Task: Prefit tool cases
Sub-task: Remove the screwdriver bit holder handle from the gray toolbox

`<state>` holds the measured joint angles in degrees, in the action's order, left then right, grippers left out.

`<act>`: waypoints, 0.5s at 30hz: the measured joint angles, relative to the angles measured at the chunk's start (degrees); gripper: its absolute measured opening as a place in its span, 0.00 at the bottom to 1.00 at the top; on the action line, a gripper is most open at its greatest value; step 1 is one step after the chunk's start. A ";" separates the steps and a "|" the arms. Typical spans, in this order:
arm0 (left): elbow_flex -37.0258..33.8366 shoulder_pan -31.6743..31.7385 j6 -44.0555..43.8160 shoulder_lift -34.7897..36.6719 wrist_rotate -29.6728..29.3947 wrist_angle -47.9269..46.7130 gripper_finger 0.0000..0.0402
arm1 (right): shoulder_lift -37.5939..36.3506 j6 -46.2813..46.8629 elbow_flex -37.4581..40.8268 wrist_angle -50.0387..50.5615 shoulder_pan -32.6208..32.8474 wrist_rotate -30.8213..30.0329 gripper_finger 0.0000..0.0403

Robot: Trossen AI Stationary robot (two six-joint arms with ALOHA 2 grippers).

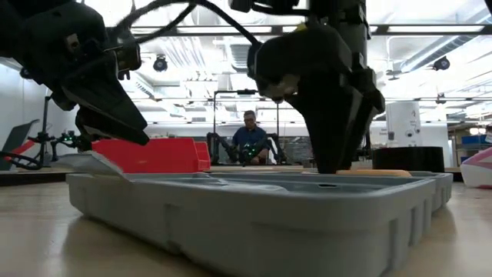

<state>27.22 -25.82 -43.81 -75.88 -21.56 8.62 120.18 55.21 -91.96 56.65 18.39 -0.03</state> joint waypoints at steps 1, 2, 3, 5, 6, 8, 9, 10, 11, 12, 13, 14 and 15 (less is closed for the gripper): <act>0.00 0.00 0.00 0.00 0.00 0.00 0.46 | -0.05 0.28 0.46 -0.28 0.00 0.01 0.33; 0.00 0.00 0.00 0.00 0.02 0.00 0.46 | -0.10 0.31 0.88 -0.69 0.09 0.08 0.32; 0.00 0.00 0.00 0.00 0.02 0.00 0.46 | -0.16 0.31 1.47 -1.55 0.11 0.31 0.31; 0.00 0.00 0.00 0.00 0.04 0.02 0.47 | 0.05 0.20 2.74 -3.87 0.11 1.07 0.30; 0.00 0.00 0.00 0.00 0.04 0.00 0.47 | 0.09 0.05 3.38 -4.60 0.11 1.44 0.29; 0.00 0.00 0.00 0.00 0.04 0.02 0.48 | 1.13 -0.66 3.89 -4.86 0.07 2.29 0.27; 0.00 0.00 0.00 0.00 0.04 -0.02 0.48 | 1.63 -0.92 3.90 -4.80 0.07 2.59 0.27; 0.00 -0.02 0.00 0.00 0.07 0.02 0.48 | 1.89 -1.35 3.89 -4.75 0.05 2.79 0.26; 0.00 -0.02 0.00 0.00 0.07 0.01 0.48 | 2.15 -1.85 3.88 -4.84 0.05 2.98 0.25; 0.00 -0.02 -0.02 0.00 0.07 -0.02 0.48 | 2.35 -2.22 3.85 -4.95 0.05 3.04 0.24; 0.00 -0.02 -0.02 0.00 0.08 0.00 0.48 | 2.36 -2.52 3.87 -5.02 0.05 3.09 0.23; 0.00 -0.02 -0.01 0.00 0.10 -0.01 0.47 | 2.36 -2.78 3.87 -5.03 0.04 3.20 0.22; 0.00 -0.02 -0.02 0.00 0.11 -0.02 0.47 | 2.36 -3.03 3.87 -5.03 0.01 3.29 0.20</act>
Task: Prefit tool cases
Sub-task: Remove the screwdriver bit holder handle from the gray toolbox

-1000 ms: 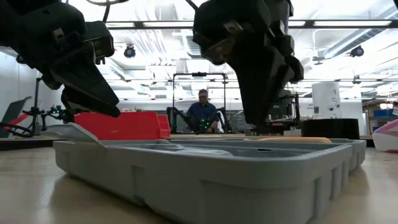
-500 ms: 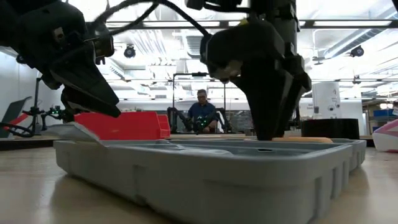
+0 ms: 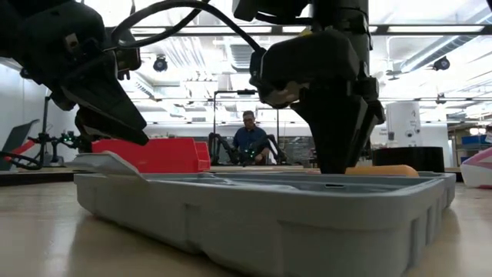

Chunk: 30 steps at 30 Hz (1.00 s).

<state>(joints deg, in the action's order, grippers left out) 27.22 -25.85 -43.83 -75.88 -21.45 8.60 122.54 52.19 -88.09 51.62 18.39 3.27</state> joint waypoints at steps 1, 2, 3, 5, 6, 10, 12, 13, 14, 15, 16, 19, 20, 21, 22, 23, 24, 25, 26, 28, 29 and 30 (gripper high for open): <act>0.00 0.00 -0.01 0.00 0.00 0.02 0.47 | -0.21 -0.18 -0.02 0.13 0.00 -0.03 0.18; 0.00 0.00 -0.02 0.00 0.00 0.02 0.46 | -0.57 -0.12 -0.02 0.30 0.00 -0.28 0.16; 0.00 -0.02 -0.02 0.00 0.00 0.00 0.46 | -1.04 -0.06 0.01 0.35 0.01 -0.72 0.14; 0.00 -0.04 -0.03 0.00 0.03 0.02 0.46 | -2.45 -0.20 0.22 0.31 0.11 -2.21 0.07; 0.00 -0.04 -0.04 0.00 0.04 0.02 0.45 | -3.20 -0.24 0.18 0.48 0.11 -2.66 0.05; 0.00 -0.04 -0.07 0.00 0.02 0.00 0.46 | -5.15 -0.29 0.49 1.67 0.05 -4.35 0.00; 0.00 -0.04 -0.21 0.00 0.04 0.04 0.47 | -5.78 -0.26 0.49 2.78 -0.04 -4.34 0.00; 0.00 -0.04 -0.24 0.00 0.07 0.01 0.47 | -5.98 -0.18 0.31 3.49 -0.07 -4.33 0.00; 0.00 -0.04 -0.24 0.00 0.17 0.07 0.47 | -6.33 0.15 0.19 4.00 -0.03 -4.33 0.00; 0.00 -0.07 -0.24 0.00 0.25 0.03 0.47 | -6.51 0.29 0.05 4.36 0.06 -4.18 0.01; 0.00 -0.09 -0.24 0.00 0.39 0.01 0.47 | -6.68 0.29 -0.12 4.38 0.12 -3.60 0.01; 0.00 -0.09 -0.24 0.00 0.59 0.08 0.47 | -7.04 0.26 -0.68 4.63 0.22 -2.97 0.06; 0.00 -0.09 -0.24 0.00 0.63 0.11 0.46 | -7.06 0.24 -1.18 5.39 0.22 -2.97 0.08; 0.00 -0.09 -0.24 0.00 0.67 0.11 0.46 | -7.06 0.19 -1.62 6.26 0.18 -2.99 0.10; 0.00 -0.09 -0.24 0.00 1.03 0.11 0.46 | -7.06 0.05 -1.93 7.12 0.23 -3.07 0.13; 0.00 -0.11 -0.24 0.00 1.16 0.11 0.46 | -7.08 -0.27 -2.05 7.57 0.24 -3.27 0.15; 0.00 -0.11 -0.24 0.00 1.20 0.09 0.45 | -7.08 -0.34 -2.08 7.68 0.24 -3.33 0.18; 0.00 -0.11 -0.24 0.00 1.20 0.11 0.45 | -7.08 -0.35 -2.07 7.69 0.22 -3.34 0.21; 0.00 -0.11 -0.24 0.00 1.20 0.09 0.45 | -7.08 -0.35 -1.98 7.67 0.24 -3.40 0.24; 0.00 -0.11 -0.24 0.00 1.20 0.11 0.45 | -7.10 -0.29 -1.64 7.67 0.24 -4.22 0.30; 0.00 -0.11 -0.24 0.00 1.20 0.11 0.45 | -7.06 -0.29 -1.52 7.74 0.26 -4.66 0.32; 0.00 -0.11 -0.24 0.00 1.18 0.09 0.45 | -7.02 -0.29 -1.42 7.70 0.25 -4.76 0.35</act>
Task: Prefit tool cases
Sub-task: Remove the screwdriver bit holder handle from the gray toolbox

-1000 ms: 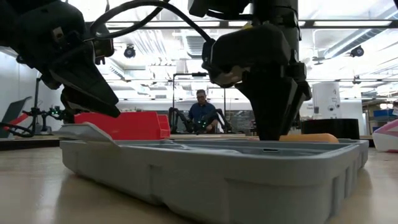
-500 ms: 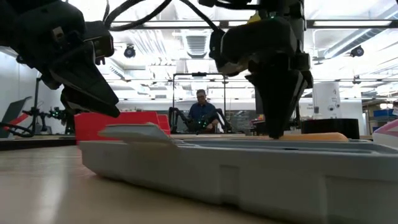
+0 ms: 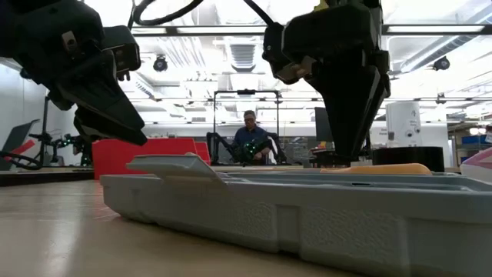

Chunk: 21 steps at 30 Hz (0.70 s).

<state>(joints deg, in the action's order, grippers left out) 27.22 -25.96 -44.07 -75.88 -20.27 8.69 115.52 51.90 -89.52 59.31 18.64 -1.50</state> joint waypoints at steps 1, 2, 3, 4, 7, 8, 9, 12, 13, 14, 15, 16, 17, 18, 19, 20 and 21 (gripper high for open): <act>0.00 0.00 0.00 0.00 0.00 0.02 0.46 | 0.02 0.00 0.11 -0.05 -0.01 -0.01 0.37; 0.00 0.00 0.00 0.00 0.00 0.02 0.46 | 0.02 0.00 0.25 -0.07 -0.01 -0.02 0.38; 0.00 0.00 0.00 0.00 0.00 0.01 0.46 | 0.03 -0.02 0.44 -0.33 -0.01 -0.03 0.40; 0.00 0.00 0.01 0.00 0.00 0.02 0.47 | 0.02 -0.03 0.72 -0.77 -0.01 -0.04 0.41; 0.00 0.00 0.02 0.00 -0.02 0.00 0.47 | 0.04 0.02 1.67 -2.07 -0.01 -0.04 0.43; 0.00 0.00 0.01 0.00 -0.01 0.02 0.47 | 0.04 0.02 2.14 -2.91 -0.01 -0.04 0.43; 0.00 0.00 0.02 0.00 -0.02 0.02 0.47 | 0.04 0.04 2.60 -3.82 -0.01 -0.04 0.44; 0.00 0.00 0.02 0.00 -0.02 0.01 0.46 | 0.04 0.11 4.79 -6.45 -0.01 -0.05 0.43; 0.00 0.00 0.02 0.00 -0.02 0.02 0.46 | 0.04 0.11 5.69 -7.46 -0.01 -0.15 0.42; 0.00 0.00 0.02 0.00 -0.02 0.02 0.46 | -0.08 0.16 6.52 -8.12 -0.01 -0.17 0.41; 0.00 0.00 0.02 0.00 -0.04 0.00 0.45 | -0.24 0.41 7.34 -8.63 -0.01 -0.22 0.41; 0.00 0.00 0.02 0.00 -0.04 0.02 0.45 | -0.36 0.54 8.24 -9.33 -0.03 -0.34 0.40; 0.00 0.00 0.02 0.00 -0.04 0.02 0.45 | -0.51 0.58 9.23 -10.05 -0.03 -0.41 0.39; 0.00 0.00 0.02 0.00 -0.04 0.02 0.45 | -0.56 0.58 10.22 -10.94 -0.04 -0.46 0.38; 0.00 0.00 0.02 0.00 -0.06 0.02 0.45 | -0.59 0.59 10.98 -11.64 -0.11 -0.45 0.37; 0.00 0.00 0.02 0.00 -0.08 0.03 0.45 | -0.61 0.56 11.55 -12.24 -0.14 -0.37 0.37; 0.00 0.00 0.02 0.00 -0.07 0.06 0.46 | -0.68 0.49 12.17 -13.02 -0.16 -0.21 0.36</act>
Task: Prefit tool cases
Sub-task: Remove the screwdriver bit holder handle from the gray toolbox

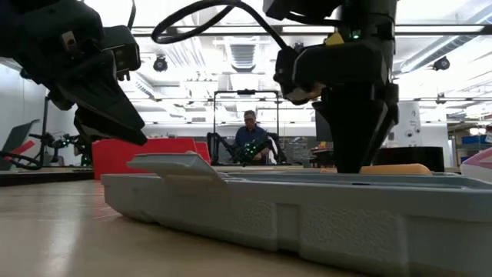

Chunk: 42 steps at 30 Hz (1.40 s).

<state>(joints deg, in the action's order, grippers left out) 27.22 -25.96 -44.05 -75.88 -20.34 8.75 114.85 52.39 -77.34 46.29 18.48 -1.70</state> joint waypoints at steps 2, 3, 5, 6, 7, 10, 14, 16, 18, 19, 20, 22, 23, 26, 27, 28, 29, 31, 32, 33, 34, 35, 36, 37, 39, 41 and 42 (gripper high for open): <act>0.00 0.00 0.00 0.00 -0.02 0.07 0.46 | -0.05 -0.75 0.85 -1.21 -0.02 0.16 0.34; 0.00 0.00 0.00 0.00 -0.02 0.07 0.47 | -0.05 -1.06 0.90 -1.36 -0.07 0.22 0.32; 0.00 0.00 0.00 0.00 -0.03 0.16 0.47 | -0.03 -1.53 0.94 -1.65 -0.12 0.48 0.27; 0.00 0.00 0.02 0.00 -0.04 0.18 0.47 | 0.01 -2.03 0.84 -1.57 -0.21 0.61 0.24; 0.00 0.00 0.00 0.00 -0.04 0.20 0.47 | 0.06 -2.37 0.57 -1.17 -0.26 0.67 0.20; 0.00 0.00 0.00 0.00 -0.04 0.25 0.46 | 0.06 -3.20 -0.74 0.02 -0.45 0.57 0.07; 0.00 -0.11 0.02 0.00 -0.06 0.26 0.45 | -0.27 -4.11 -3.39 3.32 -0.52 0.12 0.01; 0.00 -0.11 0.02 0.00 -0.04 0.23 0.45 | -0.68 -4.46 -5.02 6.16 -0.50 -0.92 0.00; 0.00 -0.11 0.02 0.00 -0.04 0.23 0.45 | -0.84 -4.58 -6.15 9.26 -0.52 -1.29 0.00; 0.00 -0.11 0.02 0.00 -0.04 0.24 0.45 | -1.17 -4.76 -6.62 9.90 -0.52 -1.78 0.00; 0.00 -0.11 0.01 0.00 -0.04 0.23 0.46 | -1.43 -5.14 -7.32 9.91 -0.52 -2.52 0.00; 0.00 -0.11 0.02 0.00 -0.04 0.26 0.46 | -2.20 -6.40 -8.43 9.51 -0.52 -3.75 0.00; 0.00 -0.11 0.02 0.00 -0.06 0.23 0.46 | -2.25 -7.23 -8.94 9.34 -0.52 -4.36 0.00; 0.00 -0.11 0.01 0.00 -0.04 0.25 0.47 | -2.23 -10.00 -9.66 5.35 -0.81 -5.21 0.00; 0.00 -0.11 0.02 0.00 -0.04 0.25 0.47 | -2.23 -10.56 -9.79 4.48 -1.13 -5.15 0.00; 0.00 -0.11 0.02 0.00 -0.06 0.28 0.46 | -2.23 -11.45 -9.94 3.59 -1.59 -4.94 0.00; 0.00 -0.11 0.02 0.00 -0.06 0.29 0.46 | -2.25 -12.03 -10.00 2.65 -2.30 -4.52 0.00; 0.00 -0.11 0.00 0.00 -0.04 0.25 0.46 | -2.08 -13.09 -10.01 2.05 -3.76 -4.30 0.00; 0.00 -0.11 0.00 0.00 -0.04 0.29 0.45 | -2.01 -13.65 -10.01 2.07 -4.50 -4.30 0.00; 0.00 -0.11 0.01 0.00 -0.04 0.26 0.45 | -2.01 -14.43 -10.01 2.00 -5.20 -4.32 0.01; 0.00 -0.11 0.00 0.00 -0.07 0.25 0.45 | -2.01 -14.98 -10.01 1.92 -5.83 -4.30 0.02; 0.00 -0.11 0.00 0.00 -0.04 0.27 0.45 | -2.01 -15.71 -10.01 1.77 -6.43 -4.29 0.04; 0.00 -0.11 0.01 0.00 -0.05 0.26 0.45 | -2.01 -16.09 -10.01 1.63 -6.99 -4.26 0.06; 0.00 -0.11 0.01 0.00 -0.04 0.24 0.45 | -2.01 -16.52 -10.01 1.54 -7.48 -4.17 0.08; 0.00 -0.11 0.22 0.00 -0.14 0.19 0.46 | -2.01 -17.39 -10.00 1.37 -8.34 -3.56 0.13; 0.02 -0.11 1.17 0.00 -0.23 -0.59 0.47 | -1.66 -17.82 -10.01 0.76 -8.99 -2.35 0.18; 0.02 -0.11 1.55 0.00 -0.26 -1.23 0.47 | -1.40 -18.00 -10.05 0.31 -9.19 -2.11 0.20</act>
<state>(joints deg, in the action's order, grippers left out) 27.24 -26.06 -42.51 -75.88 -20.60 7.52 113.45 34.39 -87.39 46.60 9.29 -3.81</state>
